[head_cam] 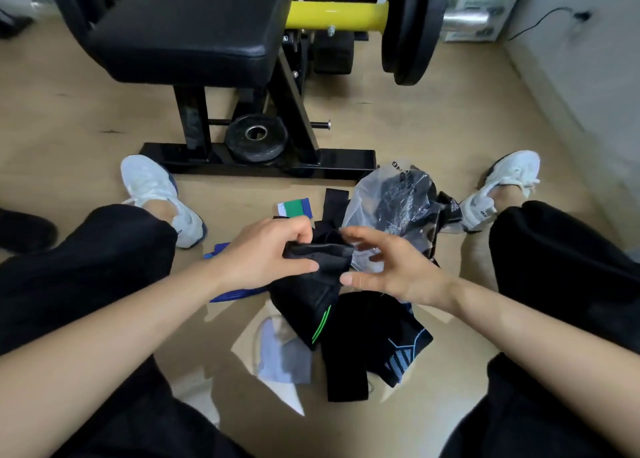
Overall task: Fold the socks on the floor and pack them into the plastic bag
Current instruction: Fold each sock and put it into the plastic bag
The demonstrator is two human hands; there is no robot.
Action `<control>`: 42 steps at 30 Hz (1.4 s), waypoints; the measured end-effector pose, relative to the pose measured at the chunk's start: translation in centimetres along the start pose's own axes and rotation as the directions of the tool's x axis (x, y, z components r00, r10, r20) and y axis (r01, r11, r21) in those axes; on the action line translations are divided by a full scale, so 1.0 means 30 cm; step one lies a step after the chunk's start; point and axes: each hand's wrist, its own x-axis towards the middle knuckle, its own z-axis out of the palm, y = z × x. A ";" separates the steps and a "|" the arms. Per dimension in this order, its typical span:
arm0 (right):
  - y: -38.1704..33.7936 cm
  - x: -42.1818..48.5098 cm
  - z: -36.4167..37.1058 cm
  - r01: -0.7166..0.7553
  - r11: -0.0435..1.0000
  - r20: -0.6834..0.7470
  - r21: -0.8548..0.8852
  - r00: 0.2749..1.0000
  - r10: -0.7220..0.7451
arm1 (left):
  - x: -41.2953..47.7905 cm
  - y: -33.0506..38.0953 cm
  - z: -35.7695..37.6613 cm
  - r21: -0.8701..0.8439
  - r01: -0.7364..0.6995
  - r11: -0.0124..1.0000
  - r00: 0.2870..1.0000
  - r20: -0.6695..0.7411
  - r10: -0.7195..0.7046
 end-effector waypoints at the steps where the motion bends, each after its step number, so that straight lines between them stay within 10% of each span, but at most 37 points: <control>1: -0.007 -0.005 0.016 0.014 0.997 -0.028 0.070 1.000 -0.012 | -0.007 0.015 0.008 -0.058 -0.008 0.998 1.000 -0.005 0.007; 7: 0.006 -0.021 0.009 0.071 0.993 -0.152 0.099 0.987 -0.055 | 0.009 0.041 0.073 -0.156 -0.006 0.988 0.996 -0.090 -0.008; 13: 0.038 -0.049 -0.059 0.068 0.990 -0.134 -0.125 0.987 -0.084 | 0.041 -0.020 0.054 0.318 -0.195 0.928 0.981 0.068 0.183; 20: 0.077 -0.058 -0.092 0.053 0.980 -0.160 -0.192 0.984 -0.085 | 0.026 -0.069 0.029 0.422 0.076 0.904 0.991 0.064 -0.113; 34: 0.022 -0.079 -0.100 0.091 0.996 -0.135 -0.017 0.987 -0.092 | 0.063 0.024 0.134 -0.086 0.142 0.986 0.980 0.155 -0.127; 42: -0.010 -0.083 -0.096 0.111 0.860 -0.028 -0.498 0.989 -0.144 | 0.059 0.084 0.105 -0.453 0.048 0.890 0.998 -0.015 -0.062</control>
